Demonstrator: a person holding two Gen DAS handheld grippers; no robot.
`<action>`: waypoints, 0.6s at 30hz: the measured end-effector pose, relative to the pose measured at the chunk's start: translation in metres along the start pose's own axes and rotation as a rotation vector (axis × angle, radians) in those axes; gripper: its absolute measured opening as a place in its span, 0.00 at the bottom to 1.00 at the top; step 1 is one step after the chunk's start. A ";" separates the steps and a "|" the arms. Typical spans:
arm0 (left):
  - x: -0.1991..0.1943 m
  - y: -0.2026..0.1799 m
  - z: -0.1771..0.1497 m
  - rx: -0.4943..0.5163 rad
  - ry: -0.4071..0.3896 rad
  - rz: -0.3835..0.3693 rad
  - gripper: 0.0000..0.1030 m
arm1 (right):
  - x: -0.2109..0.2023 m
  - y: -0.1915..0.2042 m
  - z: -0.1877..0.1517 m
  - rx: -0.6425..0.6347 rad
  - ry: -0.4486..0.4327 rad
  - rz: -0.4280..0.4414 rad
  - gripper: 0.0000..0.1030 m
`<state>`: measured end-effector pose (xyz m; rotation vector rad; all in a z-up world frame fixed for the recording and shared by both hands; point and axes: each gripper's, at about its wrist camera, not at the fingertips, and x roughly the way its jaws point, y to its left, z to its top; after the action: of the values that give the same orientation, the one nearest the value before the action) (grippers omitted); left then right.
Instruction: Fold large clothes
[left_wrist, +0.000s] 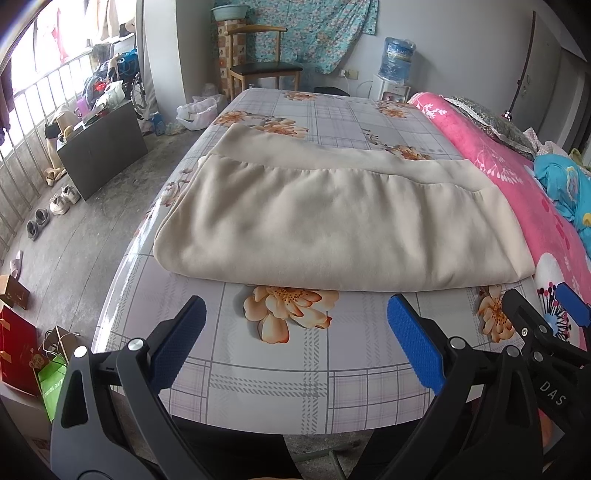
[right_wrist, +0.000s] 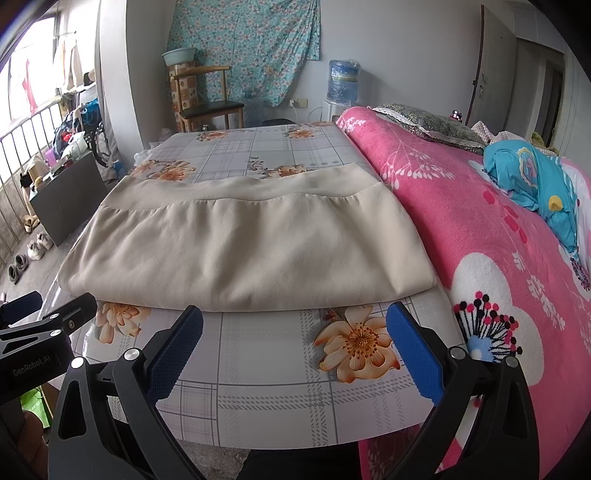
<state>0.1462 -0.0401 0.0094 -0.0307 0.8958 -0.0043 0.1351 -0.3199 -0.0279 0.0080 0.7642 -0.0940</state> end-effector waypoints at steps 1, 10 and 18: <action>0.000 -0.001 0.000 -0.001 0.000 -0.001 0.92 | 0.000 0.000 0.000 0.001 0.000 0.000 0.94; 0.000 0.001 0.000 0.000 0.000 -0.001 0.92 | 0.001 0.000 0.000 -0.001 0.000 -0.001 0.94; 0.000 0.001 0.000 -0.004 0.002 -0.001 0.92 | 0.002 0.000 -0.002 0.000 0.001 -0.002 0.94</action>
<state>0.1465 -0.0390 0.0094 -0.0349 0.8973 -0.0032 0.1350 -0.3199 -0.0302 0.0078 0.7656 -0.0959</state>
